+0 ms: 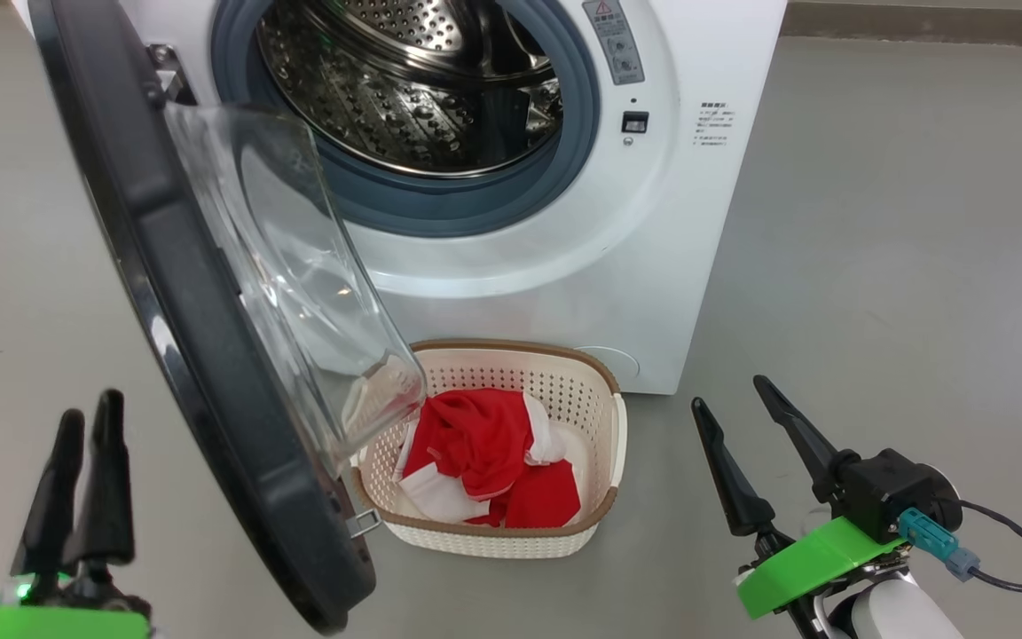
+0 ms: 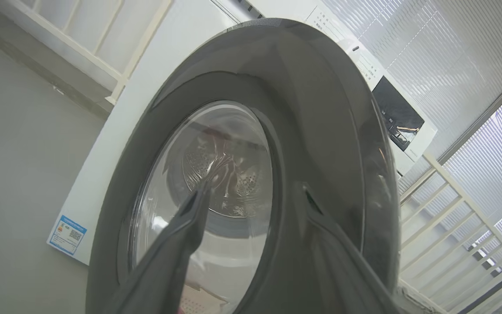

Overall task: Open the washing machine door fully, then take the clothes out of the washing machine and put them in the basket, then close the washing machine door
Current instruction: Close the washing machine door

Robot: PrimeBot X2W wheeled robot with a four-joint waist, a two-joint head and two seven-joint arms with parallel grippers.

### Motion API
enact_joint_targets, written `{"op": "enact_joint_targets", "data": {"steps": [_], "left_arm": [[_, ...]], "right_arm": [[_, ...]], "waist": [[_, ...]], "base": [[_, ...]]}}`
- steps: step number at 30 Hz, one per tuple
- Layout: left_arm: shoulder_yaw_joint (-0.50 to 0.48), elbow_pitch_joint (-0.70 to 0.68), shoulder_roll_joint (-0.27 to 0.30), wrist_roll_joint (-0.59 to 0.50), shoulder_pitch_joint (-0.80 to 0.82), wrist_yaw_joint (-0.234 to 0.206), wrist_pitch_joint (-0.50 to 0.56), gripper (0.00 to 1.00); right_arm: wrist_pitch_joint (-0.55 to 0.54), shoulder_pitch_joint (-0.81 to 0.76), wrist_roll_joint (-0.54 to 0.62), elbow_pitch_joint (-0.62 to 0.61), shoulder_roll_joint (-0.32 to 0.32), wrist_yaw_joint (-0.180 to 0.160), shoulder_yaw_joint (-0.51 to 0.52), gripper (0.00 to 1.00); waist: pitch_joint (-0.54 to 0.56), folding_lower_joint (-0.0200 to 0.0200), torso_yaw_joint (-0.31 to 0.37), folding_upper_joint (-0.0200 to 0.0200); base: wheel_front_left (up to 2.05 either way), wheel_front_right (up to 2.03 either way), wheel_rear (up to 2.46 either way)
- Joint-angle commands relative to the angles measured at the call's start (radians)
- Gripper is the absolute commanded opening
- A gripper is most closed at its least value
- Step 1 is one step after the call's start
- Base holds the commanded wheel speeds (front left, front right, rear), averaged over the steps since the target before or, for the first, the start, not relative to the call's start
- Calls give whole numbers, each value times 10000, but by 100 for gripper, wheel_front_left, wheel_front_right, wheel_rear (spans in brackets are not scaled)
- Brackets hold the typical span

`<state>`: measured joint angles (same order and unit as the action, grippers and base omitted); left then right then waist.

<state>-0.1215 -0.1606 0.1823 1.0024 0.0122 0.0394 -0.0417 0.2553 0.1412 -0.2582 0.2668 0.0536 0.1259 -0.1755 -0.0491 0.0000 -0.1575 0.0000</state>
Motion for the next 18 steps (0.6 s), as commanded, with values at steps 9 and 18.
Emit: {"op": "enact_joint_targets", "data": {"steps": [9,18], "left_arm": [[284,694,566,-3972,-349,-85,-2053,100],[286,904,284,-6420,-669,-324,-2195,100]], "right_arm": [[65,137,-219,-276,-34,48,-251,100],[65,20,-279,-318,-34,48,-272,100]], "waist": [[207,0,209,0],[280,0,280,0]], "base": [[0,0,0],[0,0,0]]}}
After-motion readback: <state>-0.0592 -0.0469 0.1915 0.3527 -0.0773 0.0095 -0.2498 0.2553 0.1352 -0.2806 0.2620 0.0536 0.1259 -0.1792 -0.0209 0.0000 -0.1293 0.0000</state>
